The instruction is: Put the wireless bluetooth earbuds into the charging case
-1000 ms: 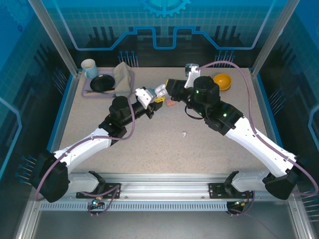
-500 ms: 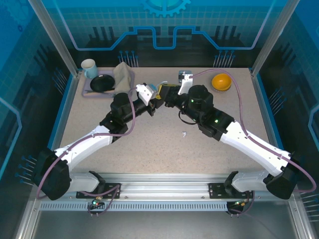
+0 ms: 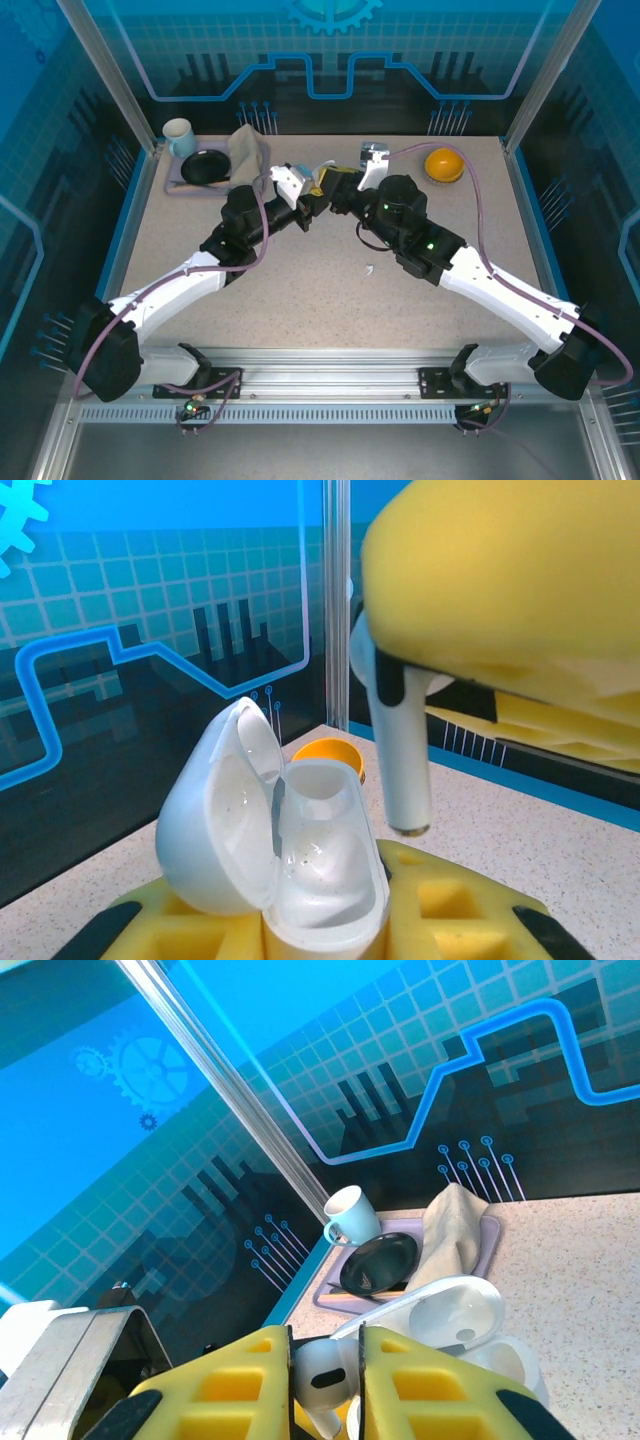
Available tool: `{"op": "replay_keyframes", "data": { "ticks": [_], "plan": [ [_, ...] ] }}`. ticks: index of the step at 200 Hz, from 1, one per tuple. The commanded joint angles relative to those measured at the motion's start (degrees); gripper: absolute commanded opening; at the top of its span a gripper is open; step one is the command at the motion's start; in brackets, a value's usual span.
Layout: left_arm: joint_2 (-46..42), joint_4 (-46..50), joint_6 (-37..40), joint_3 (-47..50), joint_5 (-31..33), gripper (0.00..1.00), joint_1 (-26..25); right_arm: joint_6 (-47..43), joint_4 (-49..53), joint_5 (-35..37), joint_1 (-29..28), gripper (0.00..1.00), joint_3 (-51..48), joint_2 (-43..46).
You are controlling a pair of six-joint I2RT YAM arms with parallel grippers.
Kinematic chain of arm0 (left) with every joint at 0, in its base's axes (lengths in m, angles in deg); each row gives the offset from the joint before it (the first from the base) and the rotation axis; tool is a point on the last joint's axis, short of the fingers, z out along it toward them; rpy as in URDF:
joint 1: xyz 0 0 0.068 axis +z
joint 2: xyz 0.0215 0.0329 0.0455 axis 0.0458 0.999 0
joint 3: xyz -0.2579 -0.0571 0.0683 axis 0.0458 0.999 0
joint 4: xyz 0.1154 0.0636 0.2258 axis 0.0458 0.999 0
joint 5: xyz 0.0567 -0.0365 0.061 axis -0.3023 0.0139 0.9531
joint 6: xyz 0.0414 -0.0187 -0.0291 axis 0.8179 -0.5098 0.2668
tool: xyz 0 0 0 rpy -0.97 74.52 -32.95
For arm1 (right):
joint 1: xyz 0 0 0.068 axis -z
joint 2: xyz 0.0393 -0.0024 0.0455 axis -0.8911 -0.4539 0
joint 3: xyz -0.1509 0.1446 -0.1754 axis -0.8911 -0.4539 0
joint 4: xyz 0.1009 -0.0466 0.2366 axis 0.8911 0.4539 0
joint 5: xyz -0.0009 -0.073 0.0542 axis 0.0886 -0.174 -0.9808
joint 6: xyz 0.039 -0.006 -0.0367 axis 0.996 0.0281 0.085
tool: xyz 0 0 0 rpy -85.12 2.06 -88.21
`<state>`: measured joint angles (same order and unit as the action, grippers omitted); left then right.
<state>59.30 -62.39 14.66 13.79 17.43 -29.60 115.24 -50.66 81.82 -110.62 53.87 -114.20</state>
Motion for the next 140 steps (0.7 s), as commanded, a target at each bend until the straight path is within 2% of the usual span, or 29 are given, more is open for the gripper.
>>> {"op": "replay_keyframes", "data": {
  "ticks": [1, 140],
  "plan": [
    [-1.2, -1.2, -1.0, -1.8, 0.0, 0.0, -0.5, 0.8, -3.0, 1.2, -0.8, 0.19, -0.9, -0.6],
    [-2.6, -1.3, -1.0, -1.8, 0.9, 0.0, -0.5, 2.2, -3.3, 1.5, -0.8, 0.18, -3.7, -1.9]
  ]
}}
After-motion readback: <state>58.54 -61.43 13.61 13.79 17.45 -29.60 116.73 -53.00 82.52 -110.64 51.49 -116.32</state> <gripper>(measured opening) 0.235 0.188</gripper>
